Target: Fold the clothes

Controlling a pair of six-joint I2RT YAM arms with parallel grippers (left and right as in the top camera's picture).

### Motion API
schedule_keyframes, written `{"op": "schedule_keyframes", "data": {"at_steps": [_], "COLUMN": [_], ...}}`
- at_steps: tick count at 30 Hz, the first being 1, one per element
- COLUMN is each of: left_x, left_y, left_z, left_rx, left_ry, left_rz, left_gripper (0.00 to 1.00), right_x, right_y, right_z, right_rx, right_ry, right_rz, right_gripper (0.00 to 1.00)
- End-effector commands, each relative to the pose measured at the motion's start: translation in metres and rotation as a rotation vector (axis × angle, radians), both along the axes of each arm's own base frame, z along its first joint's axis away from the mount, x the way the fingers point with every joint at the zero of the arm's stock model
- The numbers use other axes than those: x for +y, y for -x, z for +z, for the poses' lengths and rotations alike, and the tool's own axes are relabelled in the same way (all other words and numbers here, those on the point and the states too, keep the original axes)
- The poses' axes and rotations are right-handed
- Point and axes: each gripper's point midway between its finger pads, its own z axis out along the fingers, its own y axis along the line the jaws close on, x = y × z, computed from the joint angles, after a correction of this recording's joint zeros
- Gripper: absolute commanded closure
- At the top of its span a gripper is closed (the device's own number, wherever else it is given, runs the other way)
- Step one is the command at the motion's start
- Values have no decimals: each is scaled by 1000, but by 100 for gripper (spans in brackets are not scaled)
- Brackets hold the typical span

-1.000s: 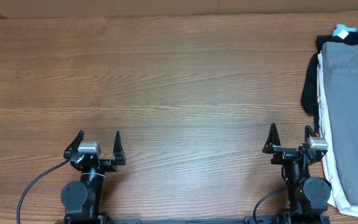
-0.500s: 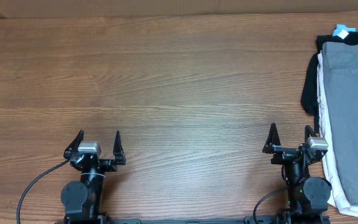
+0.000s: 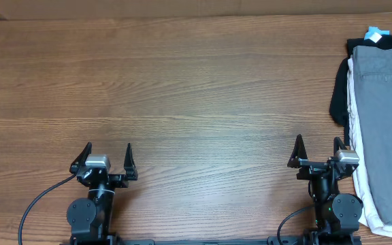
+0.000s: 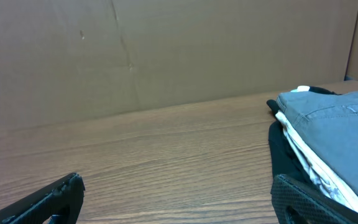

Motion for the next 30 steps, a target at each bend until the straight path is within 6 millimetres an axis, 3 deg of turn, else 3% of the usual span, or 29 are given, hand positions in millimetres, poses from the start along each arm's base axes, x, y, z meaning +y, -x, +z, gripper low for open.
{"op": "schedule_keyframes", "data": {"at_steps": [1,24,26,28,30], "left_x": [-2,-2,-2,-2,-2], "left_y": [0,0,0,0,0], "left_z": [-3,-3,-3,-3,-3], "left_rx": [6,6,6,6,6], "left_ry": [-18,-18,-18,-19,-18], "left_rz": [-13,-13,-13,-13,-13], "left_gripper": [0,0,0,0,0], "right_x": [0,1,15,44,70], "right_y": [0,0,0,6,14], "right_z": [-3,0,14,30,29], "right_rx": [0,-12,-68,-115,-78], "right_ry": [3,-6,-55,-168,-271], "right_rz": [-5,2,85,265,422], "right_gripper": [0,0,0,0,0]}}
